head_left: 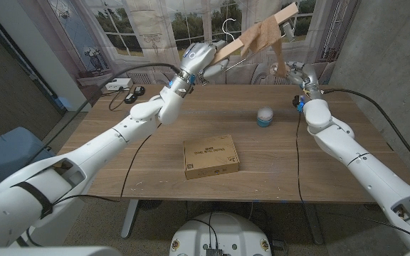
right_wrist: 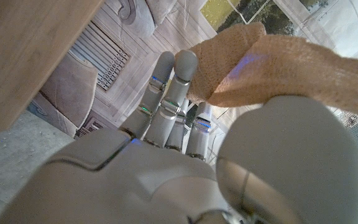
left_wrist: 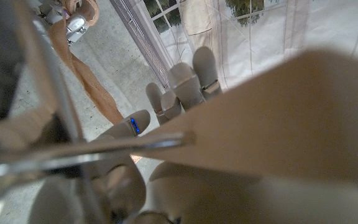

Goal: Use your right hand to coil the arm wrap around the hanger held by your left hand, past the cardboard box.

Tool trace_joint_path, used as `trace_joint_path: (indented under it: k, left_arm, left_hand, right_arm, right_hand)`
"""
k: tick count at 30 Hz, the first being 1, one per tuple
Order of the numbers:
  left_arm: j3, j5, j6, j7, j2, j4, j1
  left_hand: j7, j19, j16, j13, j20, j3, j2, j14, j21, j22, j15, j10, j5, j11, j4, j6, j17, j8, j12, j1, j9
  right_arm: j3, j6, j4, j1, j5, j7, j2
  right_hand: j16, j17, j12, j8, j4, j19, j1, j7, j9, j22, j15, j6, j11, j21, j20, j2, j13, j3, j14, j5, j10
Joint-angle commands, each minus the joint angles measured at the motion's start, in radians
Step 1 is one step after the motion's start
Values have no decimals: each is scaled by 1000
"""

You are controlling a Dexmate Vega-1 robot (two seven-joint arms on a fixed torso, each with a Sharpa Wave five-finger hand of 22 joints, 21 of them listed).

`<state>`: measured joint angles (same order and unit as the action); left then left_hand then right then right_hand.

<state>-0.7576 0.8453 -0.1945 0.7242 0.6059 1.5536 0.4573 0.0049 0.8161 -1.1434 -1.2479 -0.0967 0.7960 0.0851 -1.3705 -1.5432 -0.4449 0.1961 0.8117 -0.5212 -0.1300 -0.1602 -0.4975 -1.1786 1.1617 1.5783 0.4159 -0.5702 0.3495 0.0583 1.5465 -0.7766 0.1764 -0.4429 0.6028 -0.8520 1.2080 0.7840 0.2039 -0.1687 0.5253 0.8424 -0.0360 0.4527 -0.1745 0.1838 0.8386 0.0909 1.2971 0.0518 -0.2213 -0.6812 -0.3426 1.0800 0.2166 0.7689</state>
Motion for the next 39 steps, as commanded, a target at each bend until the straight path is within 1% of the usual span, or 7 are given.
trace_joint_path:
  k: [1, 8, 13, 19, 26, 33, 39]
  left_arm:
    - [10, -16, 87, -238, 2, 42, -6]
    - [5, 5, 141, -288, -5, 50, -11]
    - [-4, 28, 178, -319, -5, 57, -16]
    - [-15, 47, 202, -349, 1, 68, -20]
    - [-27, 90, 240, -348, -1, 80, -18]
    - [-40, 144, 313, -361, -10, 104, -9]
    - [-45, 158, 331, -368, -6, 120, -5]
  left_hand:
    - [2, 9, -3, -3, -58, 3, 23, -1, -2, 0, 2, 6, 2, -3, -1, -8, -1, 6, 6, -17, -1]
    - [2, 9, -7, -3, -57, 3, 21, -5, -2, 1, 3, 8, 2, -3, -1, -10, -2, 7, 6, -17, 5]
    - [1, 9, -5, -3, -58, 4, 21, -3, -3, 0, 2, 9, 2, -3, 0, -7, 2, 9, 6, -16, 5]
    - [0, 7, -7, -3, -59, 4, 20, -4, -6, -3, 3, 9, 2, -3, 1, -7, -1, 11, 6, -15, 6]
    - [4, 9, -13, -3, -60, 4, 19, -4, -5, -1, 6, 9, 2, -2, 1, -8, -7, 13, 7, -13, 10]
    - [2, 11, -3, -3, -61, 5, 20, -1, -6, 0, 2, 11, 2, -3, 1, -9, 7, 16, 7, -12, 8]
    - [1, 11, -7, -3, -62, 5, 20, -5, -7, -2, 4, 10, 3, -4, 2, -7, 3, 18, 7, -11, 7]
  right_arm:
    - [13, 36, -14, -93, 27, -41, -32]
    - [12, 44, 3, -132, 19, -77, -37]
    - [15, 30, 44, -167, -19, -120, -31]
    - [13, -11, 111, -211, -77, -180, -19]
    - [9, -80, 178, -261, -129, -234, -12]
    - [11, -107, 203, -305, -156, -283, -31]
    - [6, -96, 198, -334, -163, -330, -64]
  right_hand:
    - [-1, 2, 1, 10, 23, 3, 366, 79, 2, -2, 32, 234, -114, 0, 25, 370, -8, -36, 0, 5, 196]
    - [0, 0, -1, 10, 24, 1, 366, 80, 1, -2, 32, 234, -114, 0, 25, 370, -5, -35, 1, 5, 198]
    - [-1, 1, 0, 9, 24, 2, 367, 80, 1, -2, 31, 234, -113, 0, 24, 371, -9, -36, 1, 5, 196]
    - [-3, 3, -1, 10, 23, 2, 368, 81, 3, -2, 31, 234, -114, 1, 25, 371, -6, -36, 0, 5, 197]
    - [-1, 0, 0, 10, 24, 4, 367, 82, 1, -2, 31, 235, -112, 2, 25, 370, -8, -36, -1, 4, 200]
    - [-3, 1, -2, 10, 24, 5, 368, 85, 1, -1, 31, 237, -113, 2, 24, 371, -5, -36, 0, 4, 202]
    - [-4, 3, -2, 10, 24, 7, 368, 84, 1, -1, 31, 237, -111, 3, 24, 371, -4, -36, 1, 4, 203]
